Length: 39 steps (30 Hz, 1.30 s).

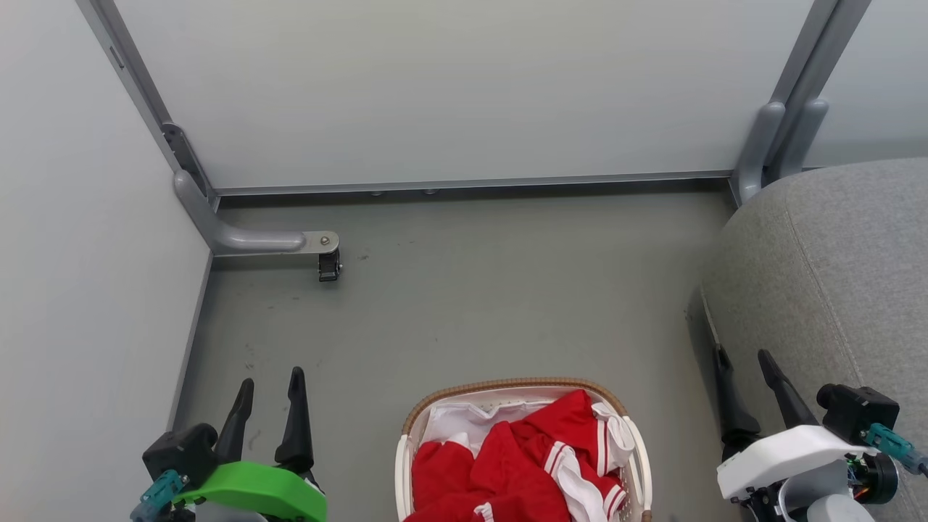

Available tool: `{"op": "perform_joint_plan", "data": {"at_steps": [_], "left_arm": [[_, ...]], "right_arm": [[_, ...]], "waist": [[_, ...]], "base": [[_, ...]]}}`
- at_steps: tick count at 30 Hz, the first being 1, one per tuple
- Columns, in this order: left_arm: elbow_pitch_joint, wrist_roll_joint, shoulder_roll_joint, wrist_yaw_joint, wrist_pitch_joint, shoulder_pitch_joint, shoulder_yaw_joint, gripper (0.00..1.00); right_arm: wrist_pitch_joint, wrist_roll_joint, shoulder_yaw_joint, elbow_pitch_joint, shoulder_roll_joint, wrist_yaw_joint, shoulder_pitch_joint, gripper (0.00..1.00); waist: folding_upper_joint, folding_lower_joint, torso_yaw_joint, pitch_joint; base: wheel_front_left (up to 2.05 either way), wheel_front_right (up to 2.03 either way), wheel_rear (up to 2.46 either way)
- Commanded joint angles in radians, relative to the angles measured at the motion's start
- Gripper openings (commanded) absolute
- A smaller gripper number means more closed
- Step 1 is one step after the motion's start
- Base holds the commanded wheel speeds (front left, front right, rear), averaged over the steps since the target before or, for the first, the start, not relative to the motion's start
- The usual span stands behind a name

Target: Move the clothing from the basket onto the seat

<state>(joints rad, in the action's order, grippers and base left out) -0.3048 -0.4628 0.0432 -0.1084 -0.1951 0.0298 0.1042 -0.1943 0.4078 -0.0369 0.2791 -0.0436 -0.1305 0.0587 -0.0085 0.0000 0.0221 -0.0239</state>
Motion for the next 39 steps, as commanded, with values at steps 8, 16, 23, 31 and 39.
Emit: {"op": "perform_joint_plan", "data": {"at_steps": [8,16,23,31,39], "left_arm": [[-0.007,0.077,0.009,-0.004,-0.023,-0.014,0.013,1.00],[-0.017,0.124,0.009,-0.002,-0.038,-0.023,0.019,1.00],[-0.033,0.156,0.010,0.001,-0.052,-0.029,0.015,1.00],[-0.040,0.206,0.010,0.001,-0.066,-0.037,0.016,1.00],[-0.045,0.218,0.010,-0.002,-0.070,-0.035,0.016,1.00]], "right_arm": [[-0.023,-0.086,0.009,0.005,-0.007,0.000,-0.012,1.00],[-0.039,-0.146,0.020,0.006,-0.008,0.000,-0.023,1.00],[-0.053,-0.197,0.029,0.004,-0.009,0.000,-0.028,1.00],[-0.066,-0.252,0.037,0.004,-0.009,0.000,-0.035,1.00],[-0.072,-0.269,0.038,0.005,-0.009,0.000,-0.033,1.00]], "waist": [[0.0066,0.0000,0.001,0.000],[0.0072,0.0000,0.002,0.002],[0.0076,0.0000,0.003,0.005],[0.0082,0.0000,0.005,0.007],[0.0085,0.0000,0.006,0.004]], "base": [[0.00,0.00,0.00],[0.00,0.00,0.00],[0.00,0.00,0.00],[0.00,0.00,0.00],[0.00,0.00,0.00]]}}
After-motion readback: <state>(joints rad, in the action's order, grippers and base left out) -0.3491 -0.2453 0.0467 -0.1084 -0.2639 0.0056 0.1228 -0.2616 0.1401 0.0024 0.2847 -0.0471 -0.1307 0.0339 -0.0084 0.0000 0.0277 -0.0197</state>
